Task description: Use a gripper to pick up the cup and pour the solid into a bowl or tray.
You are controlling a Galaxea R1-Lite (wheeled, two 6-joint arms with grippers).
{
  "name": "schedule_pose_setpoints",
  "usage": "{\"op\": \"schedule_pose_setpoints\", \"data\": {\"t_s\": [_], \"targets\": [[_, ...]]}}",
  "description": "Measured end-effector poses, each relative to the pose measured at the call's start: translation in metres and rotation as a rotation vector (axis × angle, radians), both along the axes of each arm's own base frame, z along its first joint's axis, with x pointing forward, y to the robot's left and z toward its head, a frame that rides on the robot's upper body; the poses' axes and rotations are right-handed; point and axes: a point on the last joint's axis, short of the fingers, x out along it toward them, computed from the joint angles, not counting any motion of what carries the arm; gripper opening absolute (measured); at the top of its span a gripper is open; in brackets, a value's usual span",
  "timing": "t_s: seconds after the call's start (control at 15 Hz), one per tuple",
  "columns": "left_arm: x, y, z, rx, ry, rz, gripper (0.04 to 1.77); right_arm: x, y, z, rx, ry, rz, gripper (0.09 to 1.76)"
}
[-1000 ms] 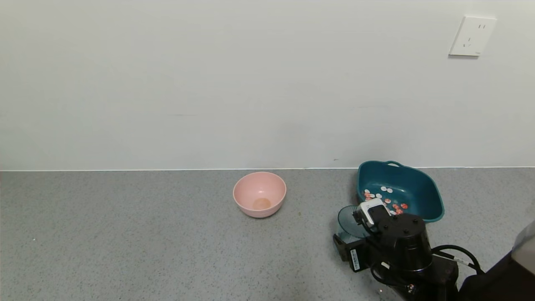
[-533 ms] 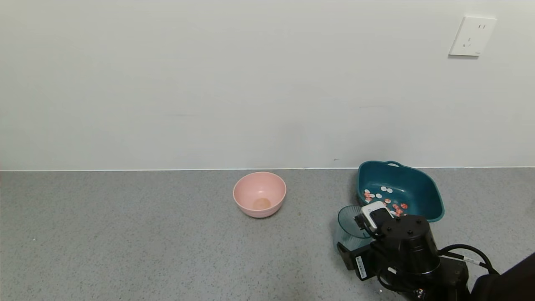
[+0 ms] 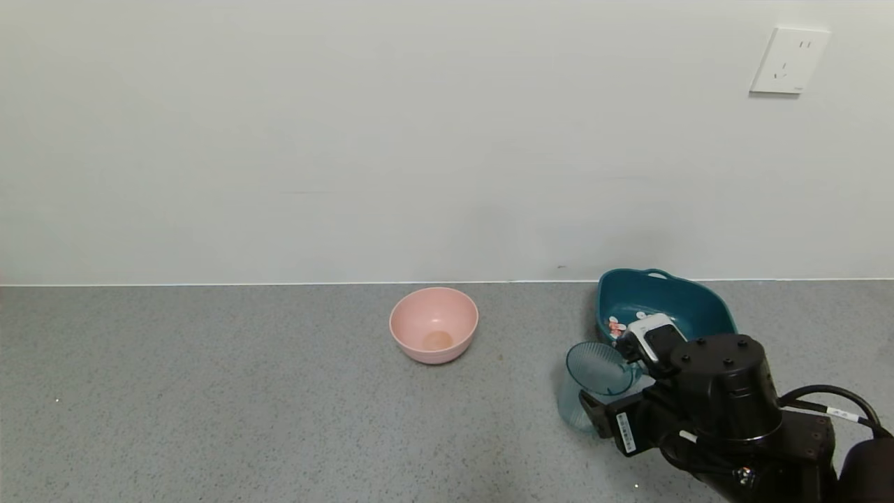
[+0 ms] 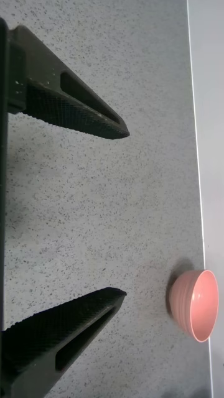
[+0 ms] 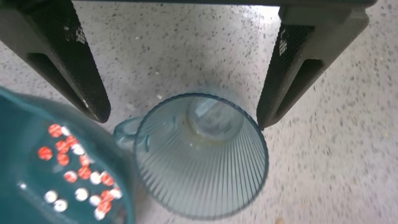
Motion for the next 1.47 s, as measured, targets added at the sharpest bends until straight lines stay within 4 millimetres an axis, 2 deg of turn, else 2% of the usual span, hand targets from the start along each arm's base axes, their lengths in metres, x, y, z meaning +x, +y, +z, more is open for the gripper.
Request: {"op": "schedule_pose_setpoints", "data": {"t_s": [0.27,0.53,0.93,1.47], "targets": [[0.000,0.000,0.000,0.000,0.000,0.000,1.72,-0.003,-0.008,0.016,0.026,-0.044,-0.022,1.70],[0.000,0.000,0.000,0.000,0.000,0.000,1.72,-0.012,-0.025,0.036,0.010,-0.078,-0.040,1.70],[0.000,0.000,0.000,0.000,0.000,0.000,1.72,-0.044,-0.051,0.067,-0.017,-0.143,-0.144,1.70],[0.000,0.000,0.000,0.000,0.000,0.000,1.72,-0.093,-0.082,0.078,-0.031,-0.170,-0.194,1.70]]}}
